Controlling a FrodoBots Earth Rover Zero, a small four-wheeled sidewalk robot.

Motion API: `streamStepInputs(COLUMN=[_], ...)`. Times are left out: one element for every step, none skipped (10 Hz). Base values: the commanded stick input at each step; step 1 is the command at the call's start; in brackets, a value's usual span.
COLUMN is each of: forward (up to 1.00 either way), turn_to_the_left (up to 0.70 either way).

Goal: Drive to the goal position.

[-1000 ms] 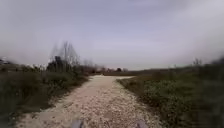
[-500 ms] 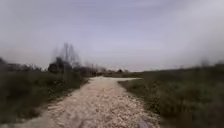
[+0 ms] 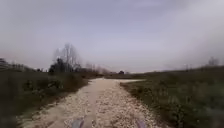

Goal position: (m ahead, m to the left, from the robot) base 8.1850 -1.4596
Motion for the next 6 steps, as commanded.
streamStepInputs(forward=[0.7,0.7,0.7,0.7,0.7,0.7], turn_to_the_left=[0.0,0.0,0.0,0.0,0.0,0.0])
